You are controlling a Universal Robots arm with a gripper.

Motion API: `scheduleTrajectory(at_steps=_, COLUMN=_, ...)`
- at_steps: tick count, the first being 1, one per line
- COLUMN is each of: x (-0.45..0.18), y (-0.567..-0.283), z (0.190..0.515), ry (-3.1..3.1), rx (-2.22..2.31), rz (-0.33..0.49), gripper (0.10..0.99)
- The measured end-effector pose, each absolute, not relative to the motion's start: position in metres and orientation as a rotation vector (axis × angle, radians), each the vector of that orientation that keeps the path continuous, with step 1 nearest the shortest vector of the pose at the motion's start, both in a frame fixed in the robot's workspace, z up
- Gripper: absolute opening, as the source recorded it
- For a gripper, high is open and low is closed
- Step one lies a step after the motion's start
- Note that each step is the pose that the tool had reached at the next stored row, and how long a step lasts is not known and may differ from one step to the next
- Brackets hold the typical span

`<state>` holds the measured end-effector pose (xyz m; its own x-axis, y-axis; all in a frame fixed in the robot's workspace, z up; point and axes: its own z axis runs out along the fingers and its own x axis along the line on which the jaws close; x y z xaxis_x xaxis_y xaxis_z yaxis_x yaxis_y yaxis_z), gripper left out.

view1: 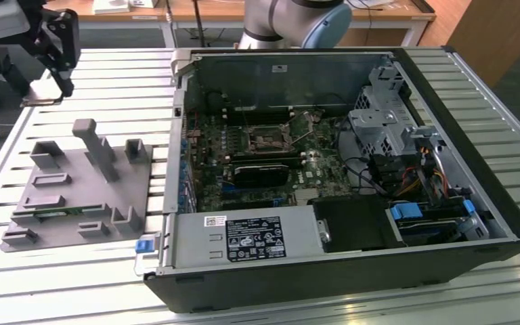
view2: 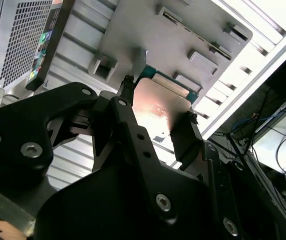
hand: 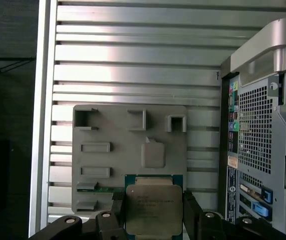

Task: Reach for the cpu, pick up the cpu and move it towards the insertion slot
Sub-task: 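Pick up the cpu and move it towards the insertion slot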

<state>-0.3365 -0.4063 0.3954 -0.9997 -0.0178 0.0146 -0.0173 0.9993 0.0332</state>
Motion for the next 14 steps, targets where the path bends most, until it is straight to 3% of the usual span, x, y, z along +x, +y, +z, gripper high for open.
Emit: scheduleTrajectory(at_steps=14, x=-0.293, y=-0.406, z=0.395, ry=-3.126, rx=0.027, rz=-0.052, gripper=0.545)
